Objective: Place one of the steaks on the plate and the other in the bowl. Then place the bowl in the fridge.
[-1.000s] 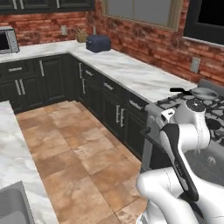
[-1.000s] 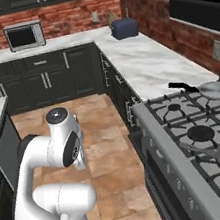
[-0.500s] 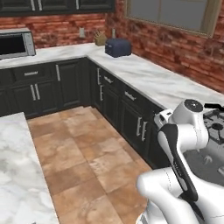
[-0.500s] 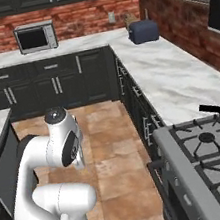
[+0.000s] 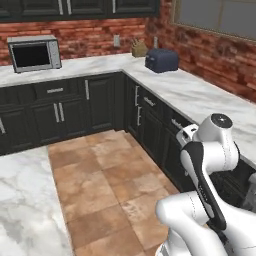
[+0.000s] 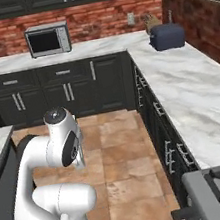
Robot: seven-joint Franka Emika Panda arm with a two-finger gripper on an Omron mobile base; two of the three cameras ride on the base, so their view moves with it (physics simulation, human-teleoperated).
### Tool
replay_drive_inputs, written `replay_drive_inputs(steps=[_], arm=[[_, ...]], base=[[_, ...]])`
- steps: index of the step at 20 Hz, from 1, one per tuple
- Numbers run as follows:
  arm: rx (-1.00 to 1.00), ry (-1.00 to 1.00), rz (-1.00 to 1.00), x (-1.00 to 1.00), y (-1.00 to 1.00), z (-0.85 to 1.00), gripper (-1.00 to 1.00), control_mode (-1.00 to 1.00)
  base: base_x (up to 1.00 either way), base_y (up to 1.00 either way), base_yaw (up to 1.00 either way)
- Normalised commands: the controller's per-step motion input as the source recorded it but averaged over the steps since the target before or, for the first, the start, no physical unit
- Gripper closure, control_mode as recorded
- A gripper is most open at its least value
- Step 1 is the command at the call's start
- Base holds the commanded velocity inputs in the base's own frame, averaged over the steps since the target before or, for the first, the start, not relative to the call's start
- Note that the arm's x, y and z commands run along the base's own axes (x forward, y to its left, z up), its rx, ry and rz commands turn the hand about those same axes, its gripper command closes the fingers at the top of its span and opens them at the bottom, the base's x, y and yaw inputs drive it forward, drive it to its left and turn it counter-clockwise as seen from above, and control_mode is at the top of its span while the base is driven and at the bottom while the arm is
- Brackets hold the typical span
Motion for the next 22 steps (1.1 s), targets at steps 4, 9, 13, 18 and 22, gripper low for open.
replay_drive_inputs(steps=[4,9,13,18,22], arm=[[0.0,0.0,0.0,0.0,0.0,0.0,-1.0,1.0],[0.0,0.0,0.0,0.0,0.0,0.0,-1.0,1.0],[0.0,0.0,0.0,0.0,0.0,0.0,-1.0,1.0],[0.0,0.0,0.0,0.0,0.0,0.0,-1.0,1.0],[0.0,0.0,0.0,0.0,0.0,0.0,-1.0,1.0]], base=[[0.92,0.0,0.22],[0.9,-0.06,0.25],[0.85,-0.17,0.28],[0.8,-0.26,0.29],[0.75,-0.39,0.27]])
